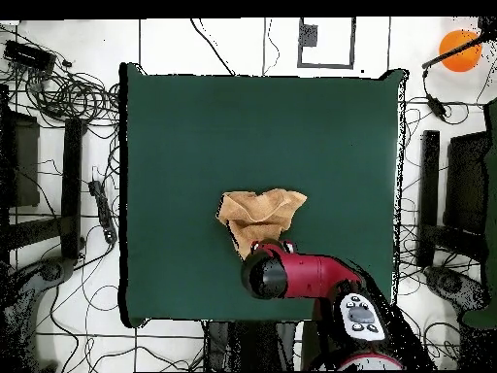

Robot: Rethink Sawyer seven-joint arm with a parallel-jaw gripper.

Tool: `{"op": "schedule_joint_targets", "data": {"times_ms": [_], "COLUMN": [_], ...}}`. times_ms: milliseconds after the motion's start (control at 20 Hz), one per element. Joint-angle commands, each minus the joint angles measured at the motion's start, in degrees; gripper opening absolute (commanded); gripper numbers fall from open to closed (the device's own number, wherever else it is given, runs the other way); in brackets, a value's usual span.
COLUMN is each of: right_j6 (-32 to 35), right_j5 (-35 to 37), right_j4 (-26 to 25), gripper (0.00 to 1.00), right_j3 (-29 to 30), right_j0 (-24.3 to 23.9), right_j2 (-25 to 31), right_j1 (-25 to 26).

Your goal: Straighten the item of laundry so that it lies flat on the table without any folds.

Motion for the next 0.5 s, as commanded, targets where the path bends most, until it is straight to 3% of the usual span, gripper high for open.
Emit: {"op": "schedule_joint_targets", "data": {"times_ms": [50,500], "right_j6": [7.4,6.7], "right_j5": [0.8,1.6], "right_j4": [0.4,0.5], "gripper": [1.0,1.0], "right_j3": [-1.6,-1.8], "right_j0": [2.1,1.6], "right_j2": [1.4,1.9], "right_j1": [0.5,0.3]}}
